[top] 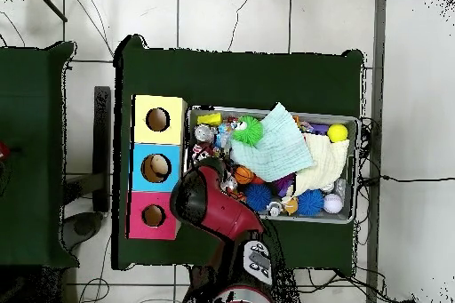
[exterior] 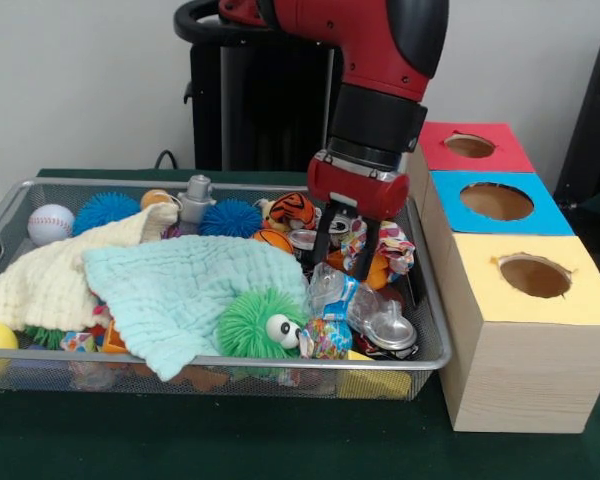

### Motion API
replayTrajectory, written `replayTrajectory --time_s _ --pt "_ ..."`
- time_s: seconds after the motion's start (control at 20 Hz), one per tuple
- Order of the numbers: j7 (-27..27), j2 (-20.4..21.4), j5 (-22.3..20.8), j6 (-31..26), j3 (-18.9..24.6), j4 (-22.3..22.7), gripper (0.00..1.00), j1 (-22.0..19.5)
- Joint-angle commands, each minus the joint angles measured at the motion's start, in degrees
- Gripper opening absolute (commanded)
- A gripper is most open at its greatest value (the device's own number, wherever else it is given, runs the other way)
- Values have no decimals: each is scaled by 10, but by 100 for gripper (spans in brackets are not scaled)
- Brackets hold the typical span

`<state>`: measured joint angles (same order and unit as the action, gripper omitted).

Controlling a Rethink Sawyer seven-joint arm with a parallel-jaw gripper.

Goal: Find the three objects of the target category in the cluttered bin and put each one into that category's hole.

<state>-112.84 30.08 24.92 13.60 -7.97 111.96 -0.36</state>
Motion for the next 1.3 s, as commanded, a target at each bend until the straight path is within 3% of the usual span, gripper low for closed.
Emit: replayTrajectory --time_s 0.05,0.25,0.6,1.05,1.3 --pt "-178 -18 16 54 67 -34 100 -40" --pt "-198 -21 -17 77 114 -29 100 -81" --pt "-207 -14 -43 90 154 -17 100 -114" --pt "-144 37 35 -39 83 -13 100 -41" --pt "-143 43 30 -52 83 -16 100 -43"
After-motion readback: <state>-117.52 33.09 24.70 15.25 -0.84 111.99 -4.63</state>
